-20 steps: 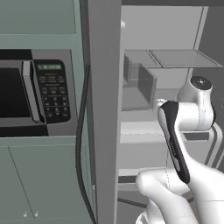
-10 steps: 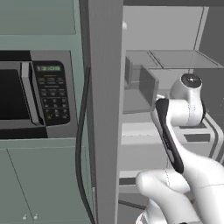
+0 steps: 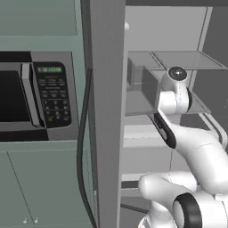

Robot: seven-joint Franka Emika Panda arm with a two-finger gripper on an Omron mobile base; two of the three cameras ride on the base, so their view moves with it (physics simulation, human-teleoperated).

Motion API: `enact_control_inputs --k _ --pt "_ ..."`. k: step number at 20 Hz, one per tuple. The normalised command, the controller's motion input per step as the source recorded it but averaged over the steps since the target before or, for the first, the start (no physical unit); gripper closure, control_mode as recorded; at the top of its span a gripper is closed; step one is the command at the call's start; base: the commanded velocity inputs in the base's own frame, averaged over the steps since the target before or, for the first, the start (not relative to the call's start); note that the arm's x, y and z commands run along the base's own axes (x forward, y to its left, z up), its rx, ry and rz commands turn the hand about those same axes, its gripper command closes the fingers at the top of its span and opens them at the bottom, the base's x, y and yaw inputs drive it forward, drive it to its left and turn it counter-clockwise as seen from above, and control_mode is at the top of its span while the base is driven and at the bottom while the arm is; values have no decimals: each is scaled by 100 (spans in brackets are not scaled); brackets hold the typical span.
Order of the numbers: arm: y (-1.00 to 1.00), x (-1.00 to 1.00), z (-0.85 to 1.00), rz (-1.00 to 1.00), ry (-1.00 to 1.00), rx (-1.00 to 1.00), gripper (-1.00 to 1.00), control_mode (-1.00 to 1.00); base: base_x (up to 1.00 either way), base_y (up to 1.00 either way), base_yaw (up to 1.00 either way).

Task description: Take a sugar cube from the saucer and place it inside the coffee. Then, grab milk from the fridge and place it next to the coffee on the counter to sweeten the coffee.

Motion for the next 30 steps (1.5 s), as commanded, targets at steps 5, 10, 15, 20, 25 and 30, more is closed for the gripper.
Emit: enact_control_inputs --k 5,10,15,20,25,30 --pt "0 57 -13 22 4 0 -100 -100 0 0 0" --pt "0 34 -33 24 0 -3 -100 -100 0 0 0" --pt "-1 39 -28 4 0 -4 -100 -100 0 0 0" --pt "0 30 -32 0 -2 -10 -100 -100 0 0 0" --pt "0 59 -6 0 -5 -7 -100 -100 0 0 0" --pt "-2 54 -4 0 -3 -1 -100 -100 0 0 0"
